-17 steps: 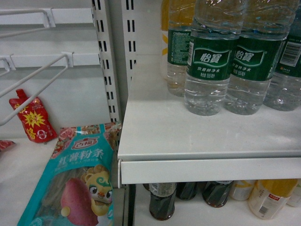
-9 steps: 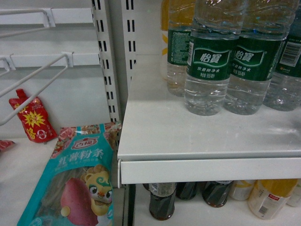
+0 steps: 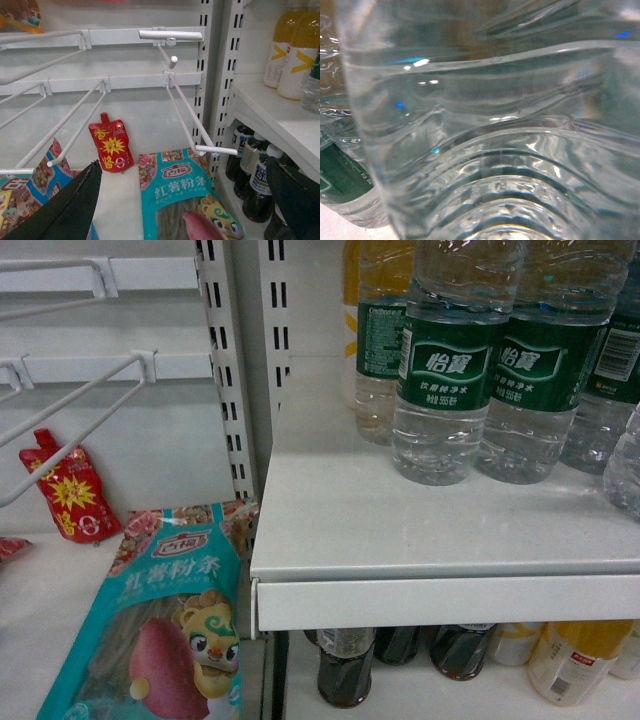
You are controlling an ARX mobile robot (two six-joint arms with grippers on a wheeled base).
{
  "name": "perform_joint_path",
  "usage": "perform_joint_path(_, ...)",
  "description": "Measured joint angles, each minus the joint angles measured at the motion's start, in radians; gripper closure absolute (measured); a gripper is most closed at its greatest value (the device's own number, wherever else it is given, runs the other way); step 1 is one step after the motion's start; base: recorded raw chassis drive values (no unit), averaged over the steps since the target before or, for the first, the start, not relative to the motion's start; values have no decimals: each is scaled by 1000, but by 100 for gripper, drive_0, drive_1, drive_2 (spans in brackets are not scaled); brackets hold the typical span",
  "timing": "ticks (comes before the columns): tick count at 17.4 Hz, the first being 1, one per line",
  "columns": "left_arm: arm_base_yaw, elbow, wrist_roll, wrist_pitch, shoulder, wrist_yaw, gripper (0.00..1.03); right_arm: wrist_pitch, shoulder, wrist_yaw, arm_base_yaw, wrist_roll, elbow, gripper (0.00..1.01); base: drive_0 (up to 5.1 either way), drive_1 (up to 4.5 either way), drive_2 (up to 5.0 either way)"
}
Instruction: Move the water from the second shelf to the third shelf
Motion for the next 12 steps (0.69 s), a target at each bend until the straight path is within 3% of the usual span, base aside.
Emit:
perform_joint_path(10,0,0,0,0,0,0,5,-4,6,-4,-8,-1,6,59,-486,255,255)
perform_joint_path(12,0,0,0,0,0,0,5,-5,10,-5,-7,-2,6,37,-486,255,255)
